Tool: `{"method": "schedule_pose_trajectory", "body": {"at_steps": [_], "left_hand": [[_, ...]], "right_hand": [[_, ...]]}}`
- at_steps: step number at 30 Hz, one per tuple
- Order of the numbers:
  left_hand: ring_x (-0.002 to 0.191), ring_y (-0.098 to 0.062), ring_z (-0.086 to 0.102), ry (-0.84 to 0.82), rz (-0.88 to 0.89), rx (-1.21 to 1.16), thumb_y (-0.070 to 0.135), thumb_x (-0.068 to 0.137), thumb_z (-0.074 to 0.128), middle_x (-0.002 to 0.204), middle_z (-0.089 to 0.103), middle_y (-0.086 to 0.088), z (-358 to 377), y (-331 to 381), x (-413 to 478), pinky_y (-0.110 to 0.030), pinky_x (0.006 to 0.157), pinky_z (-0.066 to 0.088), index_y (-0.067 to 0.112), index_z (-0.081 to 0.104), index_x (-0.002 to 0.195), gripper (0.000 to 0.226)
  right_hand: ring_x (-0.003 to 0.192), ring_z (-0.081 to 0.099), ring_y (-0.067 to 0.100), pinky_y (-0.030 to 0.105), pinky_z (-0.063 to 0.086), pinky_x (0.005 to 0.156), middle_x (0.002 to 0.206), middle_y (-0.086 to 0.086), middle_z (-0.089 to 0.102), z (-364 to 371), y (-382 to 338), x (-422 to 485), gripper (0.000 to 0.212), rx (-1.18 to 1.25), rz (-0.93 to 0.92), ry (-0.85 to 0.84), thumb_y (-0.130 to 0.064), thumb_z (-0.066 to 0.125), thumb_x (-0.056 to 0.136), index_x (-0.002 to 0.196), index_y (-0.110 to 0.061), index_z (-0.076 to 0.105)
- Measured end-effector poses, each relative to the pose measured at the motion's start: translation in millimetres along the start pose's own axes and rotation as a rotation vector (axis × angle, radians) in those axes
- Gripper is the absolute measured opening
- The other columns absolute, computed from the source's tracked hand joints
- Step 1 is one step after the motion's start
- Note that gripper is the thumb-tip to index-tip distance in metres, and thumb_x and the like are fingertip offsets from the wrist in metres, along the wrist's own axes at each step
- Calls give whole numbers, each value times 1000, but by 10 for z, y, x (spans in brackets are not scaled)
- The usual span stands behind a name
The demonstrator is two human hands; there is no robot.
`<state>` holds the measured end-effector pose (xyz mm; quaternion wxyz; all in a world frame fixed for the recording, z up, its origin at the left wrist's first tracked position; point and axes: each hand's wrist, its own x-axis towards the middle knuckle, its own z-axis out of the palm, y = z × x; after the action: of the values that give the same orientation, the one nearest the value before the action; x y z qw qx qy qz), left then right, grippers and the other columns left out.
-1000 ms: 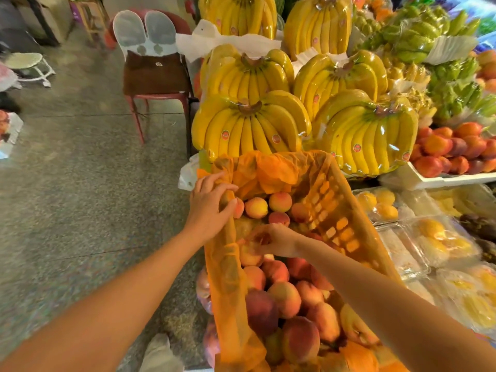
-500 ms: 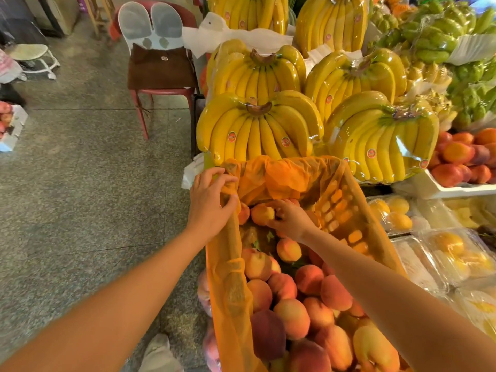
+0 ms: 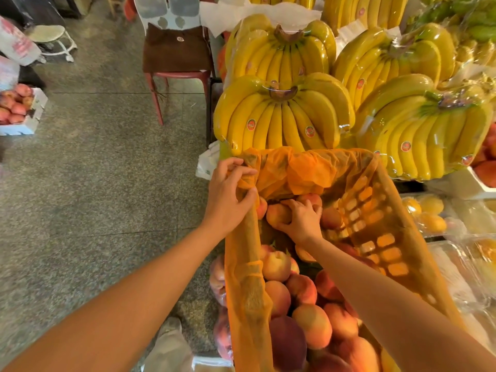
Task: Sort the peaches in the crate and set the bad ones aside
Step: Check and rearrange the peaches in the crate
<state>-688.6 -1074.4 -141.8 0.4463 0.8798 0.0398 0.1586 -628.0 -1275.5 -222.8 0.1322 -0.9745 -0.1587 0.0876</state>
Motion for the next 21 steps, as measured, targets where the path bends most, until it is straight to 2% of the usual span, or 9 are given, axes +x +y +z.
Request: {"method": "schedule_pose_trajectory", "body": {"at_steps": [5, 7, 10, 13, 14, 15, 18, 19, 21], "left_hand": [[122, -10, 39, -20, -6, -17, 31, 81, 59, 128, 39, 0, 0, 22, -14, -27, 102, 35, 19, 63, 111, 33], [122, -12, 40, -22, -1, 8, 29, 81, 60, 128, 40, -1, -13, 15, -4, -29, 103, 35, 19, 64, 111, 32], [123, -18, 38, 7, 9, 174, 26, 81, 65, 127, 44, -2, -26, 56, -12, -40, 102, 34, 23, 65, 107, 25], [121, -21, 33, 86, 102, 347, 33, 79, 65, 123, 50, 0, -27, 273, -11, -39, 98, 26, 29, 66, 101, 23], [119, -19, 35, 44, 162, 320, 40, 77, 63, 122, 50, 1, -15, 370, 2, -35, 97, 27, 30, 65, 103, 28], [116, -16, 39, -74, 202, 260, 46, 75, 62, 122, 50, 3, 12, 460, 11, -31, 97, 31, 31, 63, 109, 38], [114, -12, 50, -511, 164, 191, 51, 67, 76, 131, 44, 6, 169, 699, -13, -31, 94, 44, 35, 46, 133, 74], [117, -12, 48, -551, 140, 186, 50, 65, 80, 133, 44, 5, 225, 741, -30, -28, 95, 42, 35, 43, 136, 81], [119, -15, 50, -531, 99, 91, 54, 58, 82, 129, 52, 4, 300, 773, -60, -29, 94, 42, 33, 47, 132, 84]], "right_hand": [[118, 49, 20, 43, 27, 97, 123, -4, 61, -76, 81, -14, 58, 40, -44, -15, -51, 73, 74, 123, -25, 57], [115, 52, 18, 40, 32, 94, 119, -4, 62, -181, 108, -86, 58, 205, -67, -16, -46, 79, 72, 121, -22, 58], [103, 59, 15, 35, 50, 87, 111, -5, 62, -422, 175, -195, 53, 565, -51, -96, -33, 85, 69, 115, -22, 60], [99, 63, 17, 31, 53, 84, 111, 2, 65, -680, 220, -294, 48, 777, -9, -181, -30, 85, 70, 112, -20, 64], [99, 63, 18, 29, 52, 83, 110, 5, 66, -768, 218, -335, 46, 843, 19, -209, -29, 84, 71, 112, -18, 65], [99, 63, 18, 29, 51, 83, 109, 7, 67, -857, 216, -377, 45, 891, 40, -230, -29, 83, 73, 112, -16, 66], [94, 65, 19, 35, 51, 85, 105, 8, 70, -1095, 203, -497, 43, 996, 74, -266, -40, 77, 73, 107, -16, 68], [92, 65, 19, 37, 52, 85, 102, 8, 70, -1161, 191, -524, 39, 1046, 78, -287, -39, 75, 75, 105, -15, 68], [89, 64, 20, 38, 51, 85, 95, 8, 68, -1258, 150, -568, 29, 1104, 80, -306, -36, 73, 81, 100, -15, 67]]}}
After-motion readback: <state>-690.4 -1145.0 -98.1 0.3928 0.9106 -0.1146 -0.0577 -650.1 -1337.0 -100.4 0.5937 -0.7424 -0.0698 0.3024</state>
